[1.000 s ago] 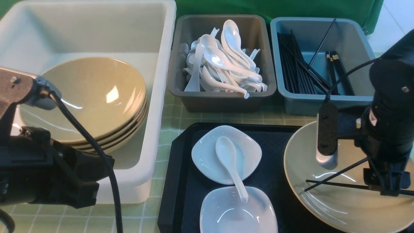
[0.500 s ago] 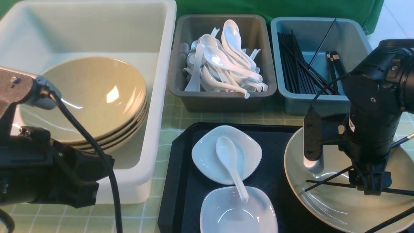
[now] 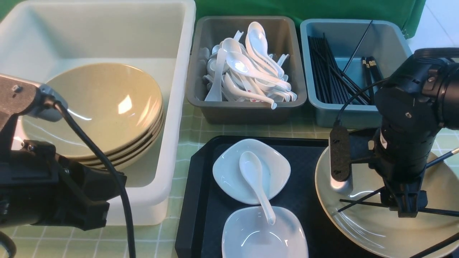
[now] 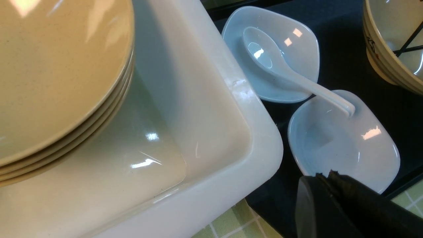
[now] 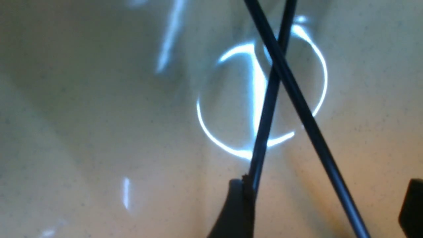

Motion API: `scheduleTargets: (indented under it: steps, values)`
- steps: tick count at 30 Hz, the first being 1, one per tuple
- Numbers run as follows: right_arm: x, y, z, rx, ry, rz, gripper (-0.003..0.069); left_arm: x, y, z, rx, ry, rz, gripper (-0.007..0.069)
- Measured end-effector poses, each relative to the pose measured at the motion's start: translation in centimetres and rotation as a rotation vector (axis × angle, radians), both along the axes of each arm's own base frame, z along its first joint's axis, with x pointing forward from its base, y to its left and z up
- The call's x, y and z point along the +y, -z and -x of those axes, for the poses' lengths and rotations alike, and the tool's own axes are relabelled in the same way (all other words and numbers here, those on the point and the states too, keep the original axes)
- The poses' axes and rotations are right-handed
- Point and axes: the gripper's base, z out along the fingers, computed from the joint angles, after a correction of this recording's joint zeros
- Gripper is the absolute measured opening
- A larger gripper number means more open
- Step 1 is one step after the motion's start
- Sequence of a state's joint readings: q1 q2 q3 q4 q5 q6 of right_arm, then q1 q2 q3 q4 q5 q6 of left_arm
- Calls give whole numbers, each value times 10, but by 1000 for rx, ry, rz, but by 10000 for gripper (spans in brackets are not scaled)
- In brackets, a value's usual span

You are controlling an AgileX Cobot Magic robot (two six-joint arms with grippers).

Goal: On green table put chopsticks spoon bowls plates into blue grey white boxes.
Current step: 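Move the grippers toward the tableware on the black tray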

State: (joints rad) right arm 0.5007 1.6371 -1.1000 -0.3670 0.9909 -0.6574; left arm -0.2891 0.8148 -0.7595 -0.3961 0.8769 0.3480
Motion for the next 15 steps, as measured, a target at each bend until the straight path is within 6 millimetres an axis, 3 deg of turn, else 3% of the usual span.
scheduleTargets:
  steps: [8,15]
  values:
    - [-3,10,5,17,-8,9,600,0,0,0,0,0,0,-1]
    - [-5,17,-7,-42,-74,85,598,0,0,0,0,0,0,-1]
